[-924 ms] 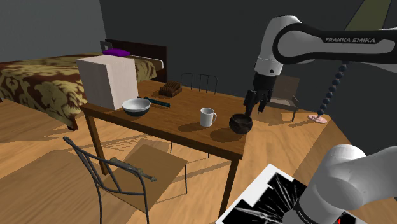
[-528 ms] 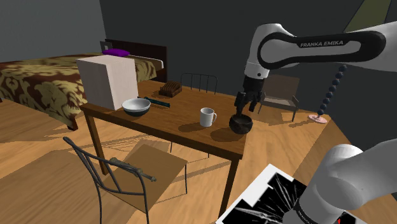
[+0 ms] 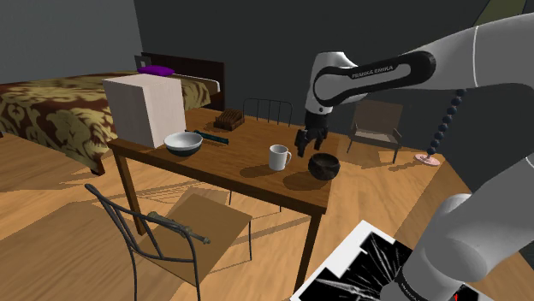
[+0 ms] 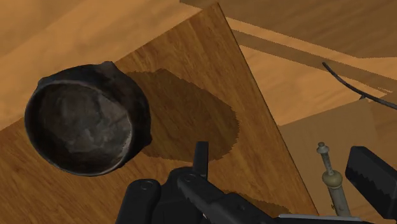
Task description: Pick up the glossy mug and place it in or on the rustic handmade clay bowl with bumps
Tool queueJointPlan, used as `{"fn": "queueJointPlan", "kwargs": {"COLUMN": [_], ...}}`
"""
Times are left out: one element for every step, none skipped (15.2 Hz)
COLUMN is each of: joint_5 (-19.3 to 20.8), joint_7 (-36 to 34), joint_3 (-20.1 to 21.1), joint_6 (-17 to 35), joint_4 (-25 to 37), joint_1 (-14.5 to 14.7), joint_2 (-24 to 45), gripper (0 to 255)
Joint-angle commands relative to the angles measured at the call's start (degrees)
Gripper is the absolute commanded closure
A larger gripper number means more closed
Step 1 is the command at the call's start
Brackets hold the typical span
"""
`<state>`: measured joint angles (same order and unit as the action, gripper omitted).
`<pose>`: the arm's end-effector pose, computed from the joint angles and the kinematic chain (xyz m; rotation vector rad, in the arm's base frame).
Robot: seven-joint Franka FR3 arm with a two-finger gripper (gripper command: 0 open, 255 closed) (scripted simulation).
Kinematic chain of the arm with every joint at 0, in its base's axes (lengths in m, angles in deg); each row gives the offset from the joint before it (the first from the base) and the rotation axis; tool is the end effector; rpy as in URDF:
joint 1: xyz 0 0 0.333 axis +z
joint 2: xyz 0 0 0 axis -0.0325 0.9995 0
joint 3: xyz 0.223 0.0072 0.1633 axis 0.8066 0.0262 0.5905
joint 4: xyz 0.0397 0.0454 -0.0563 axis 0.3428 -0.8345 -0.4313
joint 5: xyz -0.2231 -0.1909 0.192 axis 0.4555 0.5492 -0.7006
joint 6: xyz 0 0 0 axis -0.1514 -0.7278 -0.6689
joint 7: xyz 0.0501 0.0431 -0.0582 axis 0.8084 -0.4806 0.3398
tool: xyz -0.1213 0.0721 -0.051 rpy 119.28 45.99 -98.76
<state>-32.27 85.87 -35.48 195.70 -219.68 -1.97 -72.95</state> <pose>0.4240 -0.0249 0.4191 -3.1257 0.0717 -0.0281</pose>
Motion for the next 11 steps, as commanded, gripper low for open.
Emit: {"fn": "queueJointPlan", "kwargs": {"joint_5": [0.3,0.5,0.6,0.8,0.9,1.1,1.2,1.3,1.5,1.6,1.7], "joint_7": [0.3,0.5,0.7,1.0,1.2,1.4,1.6,1.8,2.0,2.2,2.4], "joint_3": [0.0,-0.1,-0.1,-0.2,-0.3,-0.3,-0.4,-0.4,-0.5,-0.5,-0.6], "joint_6": [1.7,2.6,3.5,4.2,5.0,5.6,6.2,6.7,7.1,7.4,7.7], "joint_4": [3.6,4.9,6.4,7.9,9.5,11.2,12.9,14.8,16.7,18.7,20.7], "joint_1": [0.1,0.0,0.0,-0.1,-0.1,-0.1,-0.2,-0.2,-0.3,-0.3,-0.4], "joint_2": [4.9,7.1,9.3,11.5,13.7,15.9,18.1,20.3,22.5,24.7,26.9], "gripper": [0,0,0,0,0,0,0,0,0,0,0]}}
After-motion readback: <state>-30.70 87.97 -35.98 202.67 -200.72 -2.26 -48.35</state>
